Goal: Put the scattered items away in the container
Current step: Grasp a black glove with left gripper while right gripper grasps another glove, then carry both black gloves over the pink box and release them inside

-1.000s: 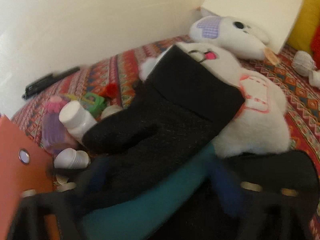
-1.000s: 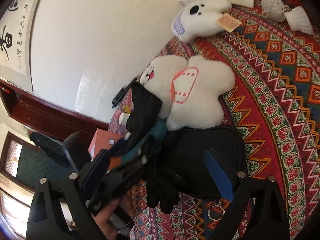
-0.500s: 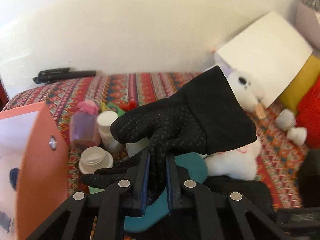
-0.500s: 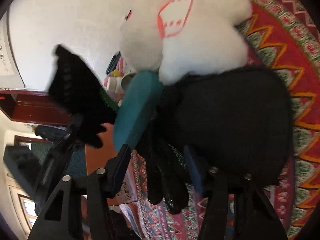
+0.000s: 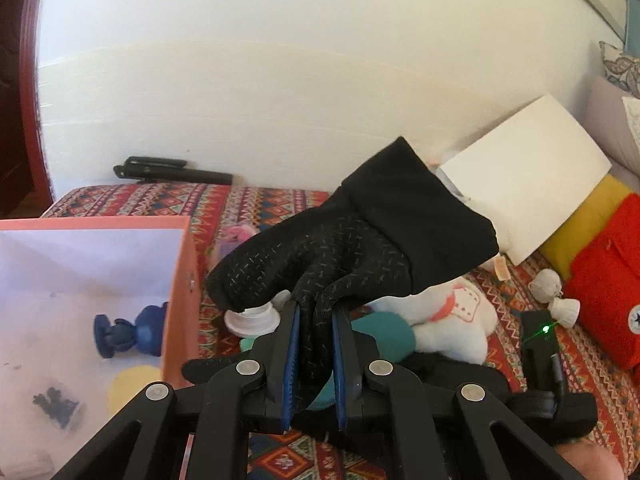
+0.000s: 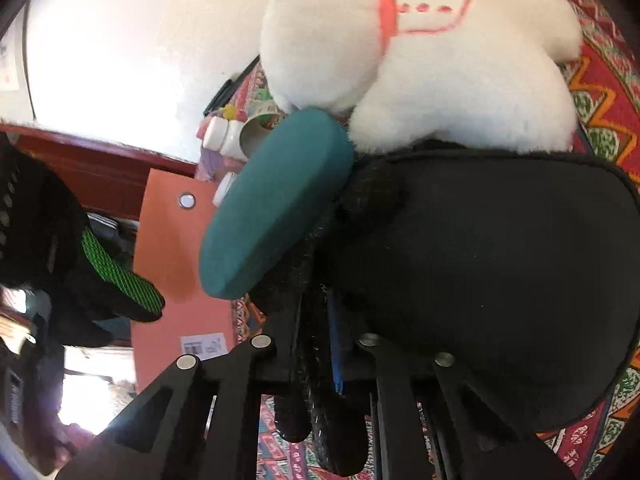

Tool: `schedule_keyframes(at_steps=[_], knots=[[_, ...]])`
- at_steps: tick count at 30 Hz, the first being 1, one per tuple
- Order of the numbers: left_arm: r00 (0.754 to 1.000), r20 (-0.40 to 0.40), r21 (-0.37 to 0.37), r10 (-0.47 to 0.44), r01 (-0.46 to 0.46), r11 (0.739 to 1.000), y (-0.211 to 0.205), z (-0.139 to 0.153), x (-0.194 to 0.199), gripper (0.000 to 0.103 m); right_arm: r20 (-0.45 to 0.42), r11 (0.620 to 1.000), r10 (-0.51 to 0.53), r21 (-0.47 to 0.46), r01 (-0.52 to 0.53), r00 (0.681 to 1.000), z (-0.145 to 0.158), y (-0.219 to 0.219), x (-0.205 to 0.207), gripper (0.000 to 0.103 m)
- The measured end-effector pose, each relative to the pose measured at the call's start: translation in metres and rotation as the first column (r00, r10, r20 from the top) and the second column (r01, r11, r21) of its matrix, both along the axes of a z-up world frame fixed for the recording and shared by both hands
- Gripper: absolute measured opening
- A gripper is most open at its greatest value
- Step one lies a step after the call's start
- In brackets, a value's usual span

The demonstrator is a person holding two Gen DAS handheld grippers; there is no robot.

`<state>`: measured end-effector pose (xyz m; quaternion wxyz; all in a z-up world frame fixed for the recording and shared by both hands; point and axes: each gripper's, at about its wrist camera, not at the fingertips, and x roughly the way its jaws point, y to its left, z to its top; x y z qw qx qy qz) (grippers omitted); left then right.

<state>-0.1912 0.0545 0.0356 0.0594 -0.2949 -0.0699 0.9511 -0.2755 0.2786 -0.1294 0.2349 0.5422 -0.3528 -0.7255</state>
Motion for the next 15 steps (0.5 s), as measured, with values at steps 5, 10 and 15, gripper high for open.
schedule_keyframes(at_steps=[5, 10, 15], knots=[[1.0, -0.012, 0.01, 0.005, -0.005, 1.0, -0.013, 0.005, 0.009, 0.009, -0.035, 0.998, -0.02, -0.063, 0.018, 0.999, 0.019, -0.007, 0.006, 0.009], [0.999, -0.029, 0.037, 0.021, -0.02, 0.999, -0.029, 0.012, 0.015, 0.01, -0.07, 0.992, -0.006, -0.127, -0.003, 0.998, 0.043, -0.019, 0.013, 0.008], [0.998, -0.051, 0.064, 0.039, -0.035, 0.997, -0.042, 0.02, 0.022, 0.01, -0.115, 0.984, -0.007, -0.177, -0.013, 0.993, 0.064, -0.02, 0.03, 0.008]])
